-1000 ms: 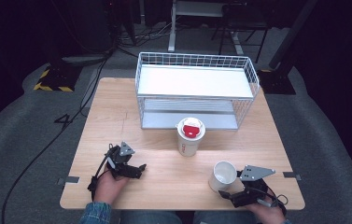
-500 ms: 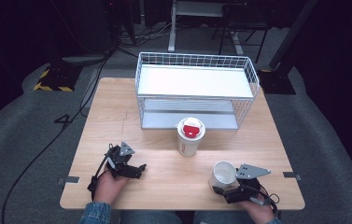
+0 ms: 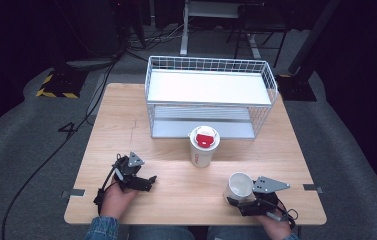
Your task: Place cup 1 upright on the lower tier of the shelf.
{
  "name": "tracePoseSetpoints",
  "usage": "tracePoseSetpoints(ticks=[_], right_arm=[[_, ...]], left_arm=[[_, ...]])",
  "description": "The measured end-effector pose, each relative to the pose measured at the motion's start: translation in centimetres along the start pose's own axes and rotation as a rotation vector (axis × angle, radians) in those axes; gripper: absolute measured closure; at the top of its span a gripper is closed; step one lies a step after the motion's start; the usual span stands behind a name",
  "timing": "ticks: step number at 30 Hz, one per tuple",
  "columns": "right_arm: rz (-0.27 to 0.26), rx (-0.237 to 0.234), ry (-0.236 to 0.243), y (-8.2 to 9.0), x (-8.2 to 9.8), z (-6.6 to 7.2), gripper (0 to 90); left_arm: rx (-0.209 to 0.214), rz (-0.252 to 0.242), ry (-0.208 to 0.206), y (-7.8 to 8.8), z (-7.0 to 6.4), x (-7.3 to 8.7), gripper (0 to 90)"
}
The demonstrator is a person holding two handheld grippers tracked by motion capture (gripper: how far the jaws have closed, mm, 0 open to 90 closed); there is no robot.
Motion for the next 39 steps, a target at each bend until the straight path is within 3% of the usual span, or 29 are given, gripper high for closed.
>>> tracePoseSetpoints(ticks=[20, 39], right_arm=[[0.001, -0.005, 0.000, 0.0, -0.8, 0.0, 22.5], [-0.046, 0.028, 0.012, 0.6, -4.5, -1.3, 22.6]], left_arm=[[0.000, 0.000, 0.000, 0.0, 0.0, 0.0, 3.2], [0.000, 0.000, 0.000, 0.0, 0.0, 0.0, 3.2]])
Point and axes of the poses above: each handheld gripper's, and its own axes: y roughly backward along the jaws, x roughly out of its underside, z roughly to its left, the point moved 1 cm from there along -y, roughly forward along the jaws, and after that the axes turned 6 degrees about -y, right-handed, at the moved point
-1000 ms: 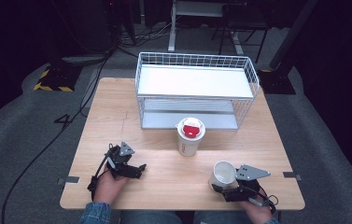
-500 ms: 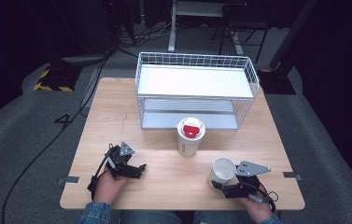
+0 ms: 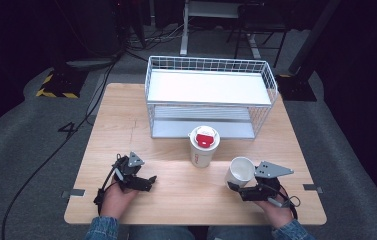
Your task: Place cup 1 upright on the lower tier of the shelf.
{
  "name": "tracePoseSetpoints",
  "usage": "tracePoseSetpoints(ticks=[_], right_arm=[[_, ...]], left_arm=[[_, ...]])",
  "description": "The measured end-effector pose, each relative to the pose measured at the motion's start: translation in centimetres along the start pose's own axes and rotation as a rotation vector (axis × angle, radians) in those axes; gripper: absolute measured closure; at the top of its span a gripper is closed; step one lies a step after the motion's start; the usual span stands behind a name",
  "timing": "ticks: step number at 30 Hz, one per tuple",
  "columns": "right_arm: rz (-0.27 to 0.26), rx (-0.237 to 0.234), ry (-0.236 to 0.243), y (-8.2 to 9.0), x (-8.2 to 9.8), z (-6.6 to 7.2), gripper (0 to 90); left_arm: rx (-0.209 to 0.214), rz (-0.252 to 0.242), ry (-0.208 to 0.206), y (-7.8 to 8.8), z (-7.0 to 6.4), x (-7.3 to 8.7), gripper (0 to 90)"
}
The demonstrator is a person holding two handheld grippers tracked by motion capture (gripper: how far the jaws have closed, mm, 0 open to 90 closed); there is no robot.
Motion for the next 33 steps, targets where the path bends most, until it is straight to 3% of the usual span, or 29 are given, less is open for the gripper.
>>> tracePoseSetpoints(ticks=[9, 26, 33], right_arm=[[-0.018, 0.029, -0.004, -0.5, -2.8, -1.7, 22.6], [-0.044, 0.082, -0.027, -1.9, -5.8, -4.7, 22.8], [-0.029, 0.155, -0.024, -3.2, -6.7, -5.9, 22.8]], left_arm=[[0.000, 0.000, 0.000, 0.0, 0.0, 0.0, 3.2], [0.000, -0.001, -0.001, 0.0, 0.0, 0.0, 3.2], [0.000, -0.001, -0.002, 0.0, 0.0, 0.0, 3.2]])
Point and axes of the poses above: each handheld gripper's, and its own axes: y roughly backward along the jaws, x roughly out of its underside, z roughly to its left, the point moved 1 cm from there along -y, roughly forward along the jaws, and after that the axes turned 6 degrees about -y, right-handed, at the moved point
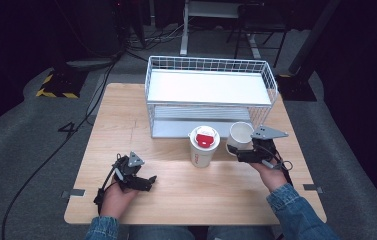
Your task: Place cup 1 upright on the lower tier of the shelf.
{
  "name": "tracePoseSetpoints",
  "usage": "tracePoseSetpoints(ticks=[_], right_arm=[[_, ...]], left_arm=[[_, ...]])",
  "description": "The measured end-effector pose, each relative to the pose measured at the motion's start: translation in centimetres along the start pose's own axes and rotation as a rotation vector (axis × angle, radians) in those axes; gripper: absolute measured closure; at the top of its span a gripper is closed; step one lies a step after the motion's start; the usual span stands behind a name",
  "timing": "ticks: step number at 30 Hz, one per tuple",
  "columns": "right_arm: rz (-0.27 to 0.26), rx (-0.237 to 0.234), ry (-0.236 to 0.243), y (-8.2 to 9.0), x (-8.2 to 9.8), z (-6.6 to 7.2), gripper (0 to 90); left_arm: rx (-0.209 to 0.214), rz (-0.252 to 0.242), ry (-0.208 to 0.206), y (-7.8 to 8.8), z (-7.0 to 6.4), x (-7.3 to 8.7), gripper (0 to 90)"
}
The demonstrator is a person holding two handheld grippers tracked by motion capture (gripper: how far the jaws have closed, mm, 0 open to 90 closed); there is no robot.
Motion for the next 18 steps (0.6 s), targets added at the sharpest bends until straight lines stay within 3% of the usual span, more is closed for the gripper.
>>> tracePoseSetpoints(ticks=[18], right_arm=[[0.002, 0.097, -0.038, -2.8, -1.2, -3.1, 22.8]], left_arm=[[0.001, 0.000, -0.003, 0.0, 0.1, 0.0, 3.2]])
Point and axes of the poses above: each handheld gripper's, and its own axes: y roughly backward along the jaws, x roughly out of its underside, z roughly to its left, the point moved 1 cm from there along -y, roughly forward along the jaws, and after that the axes turned 6 degrees about -y, right-handed, at the moved point
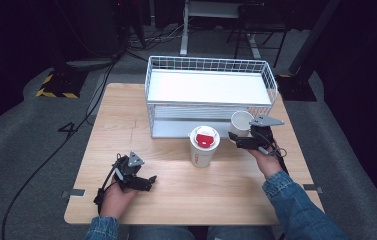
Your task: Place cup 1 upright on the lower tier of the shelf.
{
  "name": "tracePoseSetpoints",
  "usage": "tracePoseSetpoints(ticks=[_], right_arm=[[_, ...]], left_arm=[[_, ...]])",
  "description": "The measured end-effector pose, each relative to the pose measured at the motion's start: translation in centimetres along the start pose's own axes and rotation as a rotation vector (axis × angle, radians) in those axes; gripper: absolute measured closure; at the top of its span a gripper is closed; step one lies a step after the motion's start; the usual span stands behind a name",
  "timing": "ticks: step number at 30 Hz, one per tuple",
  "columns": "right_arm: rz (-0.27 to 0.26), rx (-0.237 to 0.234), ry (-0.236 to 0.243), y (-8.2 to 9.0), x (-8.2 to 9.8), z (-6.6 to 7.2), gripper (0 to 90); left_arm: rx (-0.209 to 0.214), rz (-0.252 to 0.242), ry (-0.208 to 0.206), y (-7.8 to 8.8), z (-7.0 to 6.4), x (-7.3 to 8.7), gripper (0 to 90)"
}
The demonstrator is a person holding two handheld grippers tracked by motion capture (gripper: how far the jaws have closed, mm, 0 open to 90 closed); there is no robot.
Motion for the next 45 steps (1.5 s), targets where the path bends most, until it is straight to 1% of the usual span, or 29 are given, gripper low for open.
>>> tracePoseSetpoints(ticks=[2, 7, 8, 18, 22, 26, 29, 30, 39, 42, 45], right_arm=[[0.003, 0.016, -0.001, -0.5, -0.1, -0.3, 22.8], [-0.008, 0.035, -0.010, -1.3, -0.1, -0.8, 22.8], [-0.004, 0.050, -0.015, -1.7, 0.1, -1.0, 22.8], [-0.020, 0.087, -0.043, -3.3, 0.6, -1.9, 22.8], [-0.024, 0.101, -0.040, -3.9, 0.9, -2.1, 22.8], [-0.031, 0.113, -0.049, -4.4, 1.1, -2.4, 22.8], [-0.038, 0.118, -0.056, -4.6, 1.1, -2.5, 22.8], [-0.044, 0.120, -0.065, -4.8, 1.2, -2.7, 22.8], [-0.052, 0.140, -0.069, -5.8, 1.6, -3.2, 22.8], [-0.048, 0.133, -0.084, -6.3, 1.8, -3.3, 22.8], [-0.042, 0.126, -0.084, -6.7, 2.0, -3.2, 22.8]], left_arm=[[-0.001, 0.000, -0.001, 0.0, 0.0, 0.0, 3.2], [0.002, -0.001, 0.005, 0.0, 0.0, 0.0, 3.2], [0.001, -0.001, 0.005, 0.0, 0.0, 0.0, 3.2], [0.002, 0.000, 0.004, 0.0, 0.0, 0.0, 3.3], [0.003, -0.001, 0.004, 0.0, 0.0, 0.0, 3.2], [0.003, 0.001, 0.000, 0.0, 0.1, -0.1, 3.2], [0.003, 0.001, 0.000, -0.1, 0.1, -0.1, 3.2], [0.003, 0.001, 0.000, -0.1, 0.1, -0.1, 3.2], [0.003, -0.001, 0.002, -0.1, 0.1, -0.1, 3.2], [0.004, -0.002, 0.005, -0.2, 0.1, -0.1, 3.2], [0.004, 0.000, 0.007, -0.2, 0.0, -0.1, 3.2]])
Point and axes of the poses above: each handheld gripper's, and its own axes: y roughly backward along the jaws, x roughly out of its underside, z roughly to its left, the point moved 1 cm from there along -y, roughly forward along the jaws, and after that the axes turned 6 degrees about -y, right-handed, at the moved point
